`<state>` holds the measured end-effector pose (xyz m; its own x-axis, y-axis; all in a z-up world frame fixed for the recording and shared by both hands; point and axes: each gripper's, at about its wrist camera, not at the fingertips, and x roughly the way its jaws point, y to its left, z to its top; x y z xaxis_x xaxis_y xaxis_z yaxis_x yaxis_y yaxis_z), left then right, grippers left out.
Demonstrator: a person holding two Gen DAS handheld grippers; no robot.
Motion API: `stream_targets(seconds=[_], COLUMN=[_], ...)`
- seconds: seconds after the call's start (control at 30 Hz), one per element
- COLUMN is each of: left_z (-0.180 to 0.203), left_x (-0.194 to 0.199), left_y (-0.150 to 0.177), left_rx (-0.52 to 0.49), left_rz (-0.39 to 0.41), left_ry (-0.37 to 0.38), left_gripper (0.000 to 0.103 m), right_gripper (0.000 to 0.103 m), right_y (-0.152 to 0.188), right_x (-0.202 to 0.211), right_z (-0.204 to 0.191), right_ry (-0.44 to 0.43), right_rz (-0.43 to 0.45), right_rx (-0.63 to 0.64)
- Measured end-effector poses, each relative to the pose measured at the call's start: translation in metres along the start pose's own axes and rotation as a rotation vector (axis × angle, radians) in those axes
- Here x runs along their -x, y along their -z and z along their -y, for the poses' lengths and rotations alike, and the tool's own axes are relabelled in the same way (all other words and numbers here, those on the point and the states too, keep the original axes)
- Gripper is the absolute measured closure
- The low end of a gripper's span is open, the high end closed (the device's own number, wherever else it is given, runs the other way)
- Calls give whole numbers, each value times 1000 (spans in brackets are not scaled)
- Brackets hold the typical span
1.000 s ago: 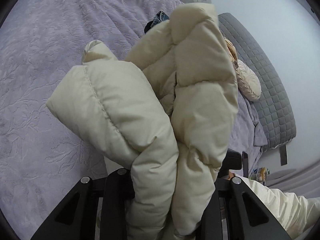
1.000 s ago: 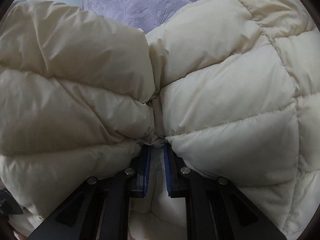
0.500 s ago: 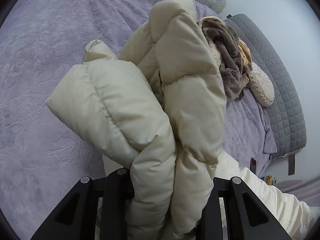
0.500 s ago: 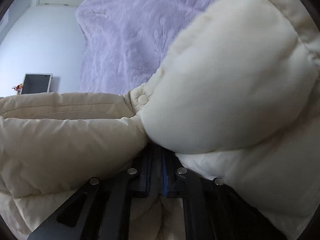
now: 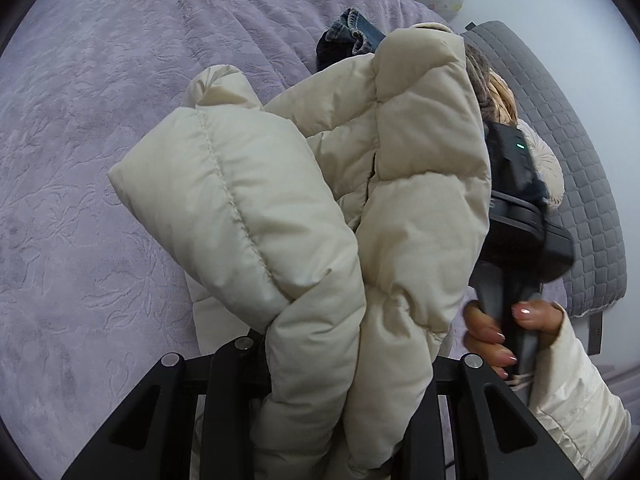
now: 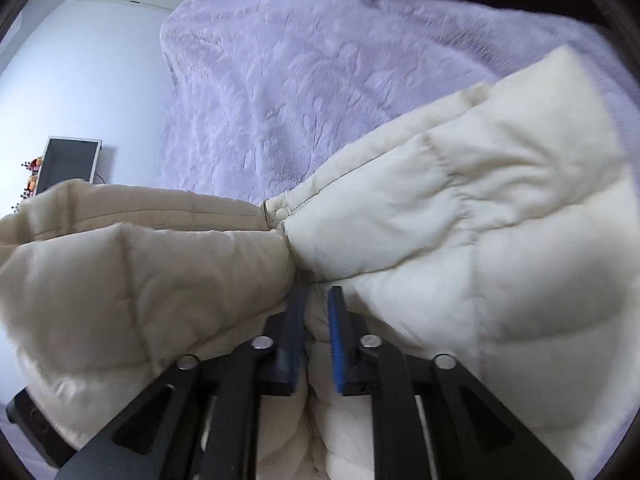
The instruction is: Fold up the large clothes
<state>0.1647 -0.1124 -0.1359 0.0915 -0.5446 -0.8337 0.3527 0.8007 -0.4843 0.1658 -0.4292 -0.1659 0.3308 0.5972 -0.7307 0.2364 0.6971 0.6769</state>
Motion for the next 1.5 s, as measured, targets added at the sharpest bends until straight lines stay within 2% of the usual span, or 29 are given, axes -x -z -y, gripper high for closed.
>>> stream_targets(seconds=[0.03, 0.1, 0.17, 0.2, 0.23, 0.27, 0.33, 0.4, 0.53, 0.67, 0.73, 0.87, 0.93, 1.03, 1.17, 1.3, 1.33, 1.5], left_z=[1, 3, 5, 7, 8, 9, 13, 18, 35, 62, 77, 104, 113, 120, 129, 134, 135, 135], left_x=[0, -2, -3, -4, -5, -7, -9, -11, -17, -28, -37, -55, -64, -78, -93, -103, -104, -105], left_y=[0, 0, -2, -2, -2, -3, -4, -4, -6, -6, -6, -5, -4, -8, -11, -8, -8, -7], left_rx=[-3, -5, -6, -6, -8, -12, -21, -30, -57, -100, -124, -146, -147, -132, -129, -128, -126, -128], left_rz=[-1, -5, -10, -12, -15, -17, -23, -32, -53, -81, -98, -119, -127, -139, -154, -149, -148, -151], left_ry=[-5, -14, -23, -27, -32, -40, -55, -71, -89, -54, -19, 80, 132, 210, 271, 276, 272, 247], left_gripper=[72, 72, 72, 72, 72, 72, 72, 72, 72, 72, 71, 46, 42, 40, 40, 40, 40, 40], right_gripper=[21, 21, 24, 29, 41, 49, 74, 88, 90, 90, 90, 90, 90, 90, 93, 93, 90, 88], right_y=[7, 21, 37, 42, 47, 46, 52, 61, 70, 65, 63, 63, 62, 62, 61, 59, 61, 63], right_x=[19, 53, 79, 89, 92, 89, 86, 76, 51, 30, 26, 21, 22, 22, 21, 27, 32, 78], right_z=[3, 13, 29, 39, 46, 54, 74, 98, 121, 136, 141, 149, 155, 163, 173, 178, 186, 210], right_ry=[16, 76, 185, 228, 248, 247, 217, 165, 88, 19, -13, -57, -79, -112, -144, -161, -169, -166], right_rz=[37, 92, 135, 148, 153, 147, 115, 95, 73, 60, 54, 46, 45, 43, 43, 44, 44, 96], right_rx=[11, 34, 29, 20, 4, -21, -79, -105, -132, -172, -182, -182, -184, -191, -199, -216, -224, -259])
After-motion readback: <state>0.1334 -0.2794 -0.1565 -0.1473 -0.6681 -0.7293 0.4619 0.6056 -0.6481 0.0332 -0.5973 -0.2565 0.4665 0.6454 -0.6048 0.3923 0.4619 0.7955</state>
